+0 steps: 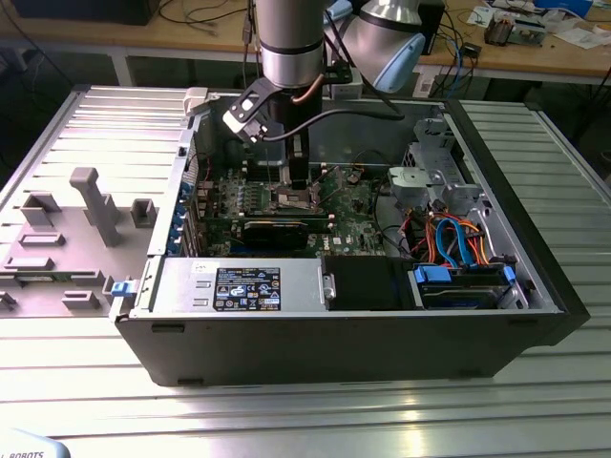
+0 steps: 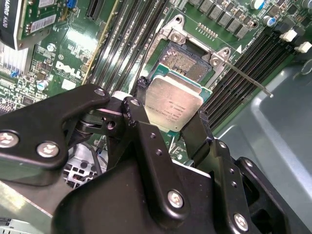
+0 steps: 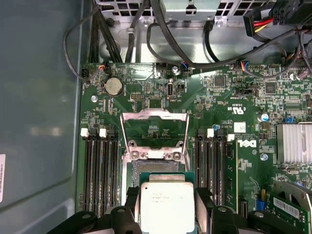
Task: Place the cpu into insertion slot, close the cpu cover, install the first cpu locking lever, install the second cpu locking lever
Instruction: 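Place the cpu into insertion slot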
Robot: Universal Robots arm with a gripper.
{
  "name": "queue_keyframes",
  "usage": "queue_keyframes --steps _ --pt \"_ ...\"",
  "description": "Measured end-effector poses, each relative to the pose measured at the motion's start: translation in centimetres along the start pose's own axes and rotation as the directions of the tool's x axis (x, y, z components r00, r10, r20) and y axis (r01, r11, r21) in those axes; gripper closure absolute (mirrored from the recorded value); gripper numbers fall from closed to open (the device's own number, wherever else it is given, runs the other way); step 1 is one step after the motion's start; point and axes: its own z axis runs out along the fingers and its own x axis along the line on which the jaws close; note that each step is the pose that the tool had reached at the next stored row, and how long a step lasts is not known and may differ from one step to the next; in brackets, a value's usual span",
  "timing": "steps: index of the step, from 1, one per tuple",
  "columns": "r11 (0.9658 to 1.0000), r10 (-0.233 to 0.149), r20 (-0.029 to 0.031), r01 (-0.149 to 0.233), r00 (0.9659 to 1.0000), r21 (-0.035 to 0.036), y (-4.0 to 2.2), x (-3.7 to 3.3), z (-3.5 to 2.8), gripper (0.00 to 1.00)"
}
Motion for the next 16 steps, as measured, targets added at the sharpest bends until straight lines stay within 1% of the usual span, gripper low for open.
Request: queue_keyframes --steps 11,12,13,14,15,16 --pt "1.0 0.0 -0.0001 0.0 1.0 0.0 -0.01 0.0 0.07 0.45" --pt "1.0 0.0 -0.0009 0.0 1.0 -0.0003 -0.01 0.0 0.12 0.45" --pt "1.0 0.0 -0.0022 0.0 1.0 -0.0006 -0.02 0.0 0.2 0.45" --pt "1.0 0.0 -0.0024 0.0 1.0 -0.0002 -0.05 -0.01 0.41 0.45" --pt "1.0 0.0 -0.0026 0.0 1.0 -0.0005 -0.09 -0.02 0.8 0.45" --pt "1.0 0.0 -0.0026 0.0 1.0 -0.0007 -0.11 -0.03 1.01 0.45"
